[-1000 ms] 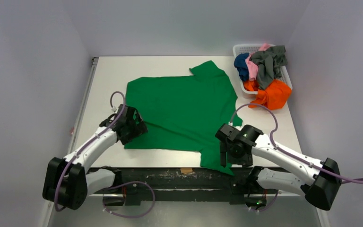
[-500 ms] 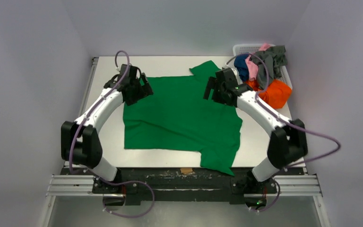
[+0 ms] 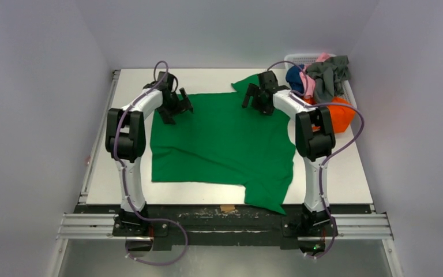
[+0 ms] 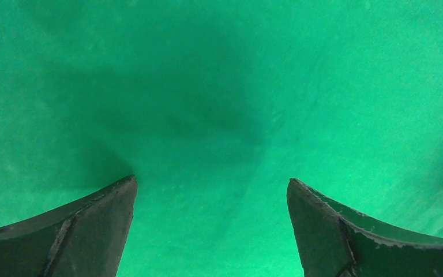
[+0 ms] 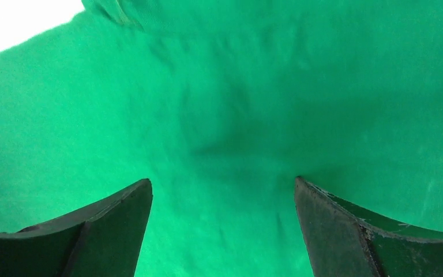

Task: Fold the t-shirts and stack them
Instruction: Flatten out the tshirt

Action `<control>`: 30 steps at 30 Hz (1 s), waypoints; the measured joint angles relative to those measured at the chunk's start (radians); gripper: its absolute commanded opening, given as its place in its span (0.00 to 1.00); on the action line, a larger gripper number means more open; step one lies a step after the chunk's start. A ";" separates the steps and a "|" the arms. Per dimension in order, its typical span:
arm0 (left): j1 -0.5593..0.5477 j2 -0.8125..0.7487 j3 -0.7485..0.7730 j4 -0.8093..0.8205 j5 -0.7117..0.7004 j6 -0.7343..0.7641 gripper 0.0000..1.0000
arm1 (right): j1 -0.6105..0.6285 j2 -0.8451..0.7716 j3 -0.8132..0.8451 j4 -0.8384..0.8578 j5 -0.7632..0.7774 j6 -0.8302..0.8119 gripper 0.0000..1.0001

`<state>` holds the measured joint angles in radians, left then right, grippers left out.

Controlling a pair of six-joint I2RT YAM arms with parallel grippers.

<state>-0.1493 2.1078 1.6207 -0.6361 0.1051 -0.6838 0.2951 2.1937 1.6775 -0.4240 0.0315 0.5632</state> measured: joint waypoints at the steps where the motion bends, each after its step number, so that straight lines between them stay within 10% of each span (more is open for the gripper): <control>1: 0.000 0.020 0.022 -0.002 0.006 0.000 1.00 | -0.009 0.013 0.029 -0.005 -0.018 0.008 0.90; 17: 0.030 0.354 0.545 -0.086 0.175 -0.050 1.00 | -0.134 0.317 0.498 -0.048 -0.231 0.078 0.90; 30: 0.059 0.452 0.721 -0.058 0.242 -0.068 1.00 | -0.137 0.249 0.406 -0.019 -0.213 0.011 0.92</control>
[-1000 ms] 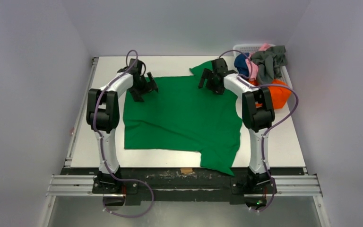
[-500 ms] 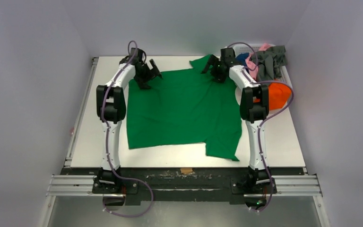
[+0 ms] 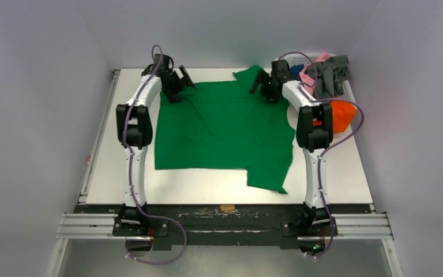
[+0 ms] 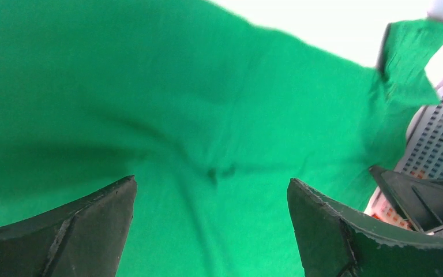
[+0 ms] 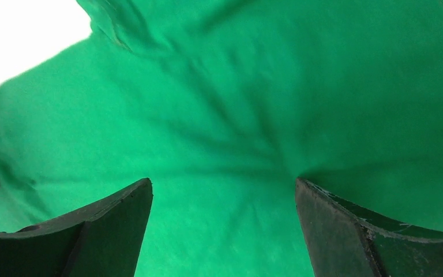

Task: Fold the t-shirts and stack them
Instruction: Flatten out the tshirt, then grab the side of the flattened tshirt closest away from the robot with both arms

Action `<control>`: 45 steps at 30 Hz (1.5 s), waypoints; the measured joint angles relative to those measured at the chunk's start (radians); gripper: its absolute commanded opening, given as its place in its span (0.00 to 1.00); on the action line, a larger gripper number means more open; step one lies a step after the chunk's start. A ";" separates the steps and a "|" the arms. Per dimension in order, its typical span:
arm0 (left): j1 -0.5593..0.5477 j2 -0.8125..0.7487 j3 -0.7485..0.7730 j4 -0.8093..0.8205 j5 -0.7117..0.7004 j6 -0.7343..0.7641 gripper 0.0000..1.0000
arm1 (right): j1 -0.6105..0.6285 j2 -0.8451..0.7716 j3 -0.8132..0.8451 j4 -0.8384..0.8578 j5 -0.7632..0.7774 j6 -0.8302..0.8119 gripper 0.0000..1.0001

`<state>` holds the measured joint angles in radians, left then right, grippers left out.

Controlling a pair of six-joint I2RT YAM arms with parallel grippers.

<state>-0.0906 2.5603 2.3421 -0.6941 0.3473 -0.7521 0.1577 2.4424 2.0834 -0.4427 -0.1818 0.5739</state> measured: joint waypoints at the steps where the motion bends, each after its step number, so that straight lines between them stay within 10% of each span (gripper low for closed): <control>1: 0.001 -0.045 -0.060 0.002 -0.009 0.013 1.00 | 0.003 -0.030 -0.033 -0.013 0.019 -0.015 0.92; 12: -0.021 -1.204 -1.206 0.112 -0.279 0.050 0.93 | 0.160 -0.780 -0.791 0.066 0.240 -0.077 0.92; 19: -0.021 -1.425 -1.718 0.053 -0.443 -0.048 0.77 | 0.174 -1.023 -1.181 0.098 0.289 -0.016 0.91; 40: -0.021 -1.242 -1.687 0.153 -0.546 -0.174 0.33 | 0.169 -1.152 -1.277 0.058 0.404 0.021 0.91; 45: -0.025 -1.236 -1.684 0.159 -0.539 -0.182 0.00 | 0.169 -1.151 -1.277 0.043 0.424 0.026 0.91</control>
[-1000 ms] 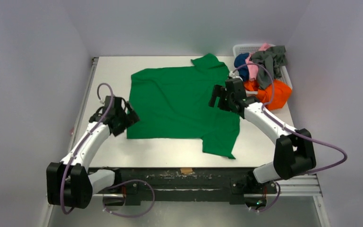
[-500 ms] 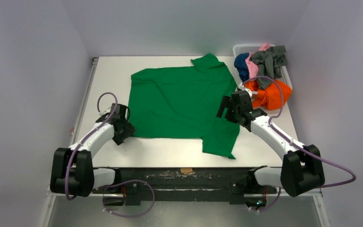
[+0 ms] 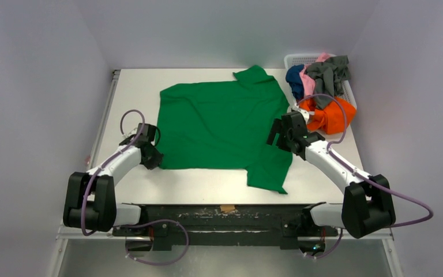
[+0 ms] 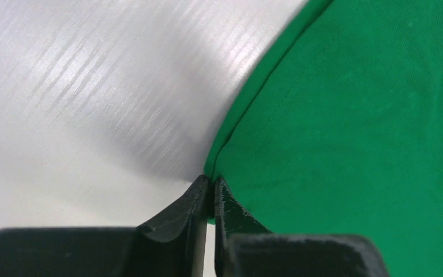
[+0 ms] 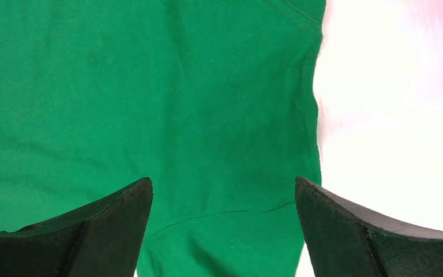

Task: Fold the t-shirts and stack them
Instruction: Grab the side of the flattened tshirt closest away from the robot with both arms

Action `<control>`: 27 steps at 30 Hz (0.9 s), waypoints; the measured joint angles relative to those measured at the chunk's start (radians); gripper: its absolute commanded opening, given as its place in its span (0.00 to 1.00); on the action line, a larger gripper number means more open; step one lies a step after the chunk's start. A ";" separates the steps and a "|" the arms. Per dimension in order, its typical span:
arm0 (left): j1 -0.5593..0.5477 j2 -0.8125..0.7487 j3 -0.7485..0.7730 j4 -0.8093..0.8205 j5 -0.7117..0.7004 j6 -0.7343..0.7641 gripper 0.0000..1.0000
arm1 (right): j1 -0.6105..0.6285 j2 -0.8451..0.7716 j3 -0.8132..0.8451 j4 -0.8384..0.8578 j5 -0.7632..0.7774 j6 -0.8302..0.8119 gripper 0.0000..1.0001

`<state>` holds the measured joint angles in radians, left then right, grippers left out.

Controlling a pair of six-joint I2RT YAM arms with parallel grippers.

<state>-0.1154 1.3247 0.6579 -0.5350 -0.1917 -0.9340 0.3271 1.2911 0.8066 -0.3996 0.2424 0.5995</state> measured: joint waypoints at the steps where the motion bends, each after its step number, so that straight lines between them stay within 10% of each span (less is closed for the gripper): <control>1: -0.003 0.001 0.000 0.001 0.003 -0.002 0.00 | 0.000 0.000 0.000 -0.003 0.004 0.003 0.91; 15: -0.012 -0.215 -0.073 0.024 0.018 0.034 0.00 | 0.164 -0.198 -0.096 -0.271 0.026 0.080 0.78; 27: -0.011 -0.261 -0.120 0.020 0.003 0.038 0.00 | 0.304 -0.033 -0.176 -0.338 -0.018 0.157 0.52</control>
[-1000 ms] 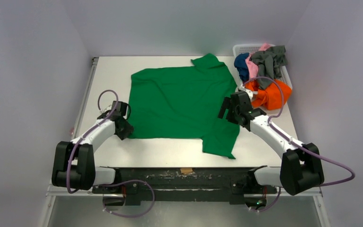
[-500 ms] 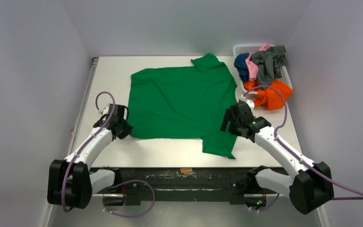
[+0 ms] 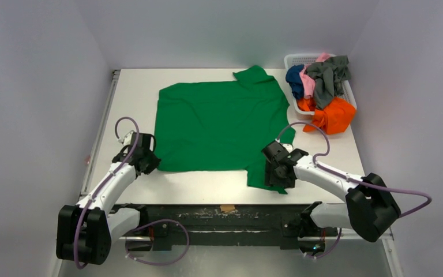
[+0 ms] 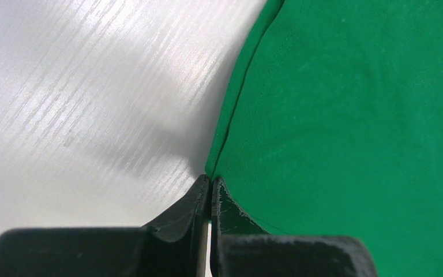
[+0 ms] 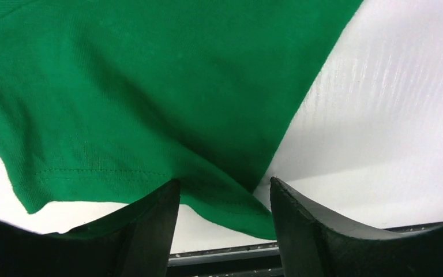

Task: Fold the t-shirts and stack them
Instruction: Grab the side of the flattened tshirt closest away from the robot with both arms

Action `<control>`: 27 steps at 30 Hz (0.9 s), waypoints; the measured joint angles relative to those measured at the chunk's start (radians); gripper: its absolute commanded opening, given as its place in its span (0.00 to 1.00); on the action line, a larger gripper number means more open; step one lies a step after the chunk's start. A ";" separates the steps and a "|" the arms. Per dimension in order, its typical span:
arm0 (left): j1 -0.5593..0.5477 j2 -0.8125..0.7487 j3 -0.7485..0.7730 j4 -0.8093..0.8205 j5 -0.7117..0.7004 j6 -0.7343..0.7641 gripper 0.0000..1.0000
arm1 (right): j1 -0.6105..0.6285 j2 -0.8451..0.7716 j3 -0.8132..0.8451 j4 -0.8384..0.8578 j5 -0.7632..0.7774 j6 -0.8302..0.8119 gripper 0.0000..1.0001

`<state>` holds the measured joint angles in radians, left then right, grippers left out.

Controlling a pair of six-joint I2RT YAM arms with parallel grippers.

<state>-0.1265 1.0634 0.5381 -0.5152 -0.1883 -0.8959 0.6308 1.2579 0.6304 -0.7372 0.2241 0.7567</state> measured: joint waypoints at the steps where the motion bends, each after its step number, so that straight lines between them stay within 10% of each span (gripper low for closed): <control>1: 0.000 0.000 0.000 0.000 -0.001 0.000 0.00 | 0.002 0.005 0.002 0.004 -0.006 0.000 0.42; 8: 0.002 -0.045 0.000 -0.027 -0.018 -0.002 0.00 | 0.033 -0.005 -0.002 0.034 -0.045 0.019 0.05; 27: 0.003 -0.344 -0.056 -0.212 -0.051 -0.029 0.00 | 0.207 -0.202 0.130 -0.250 -0.080 0.066 0.00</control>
<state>-0.1234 0.7197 0.4824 -0.7269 -0.2398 -0.9245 0.8375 1.0561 0.7609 -0.9871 0.1444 0.8227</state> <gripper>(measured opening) 0.013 0.037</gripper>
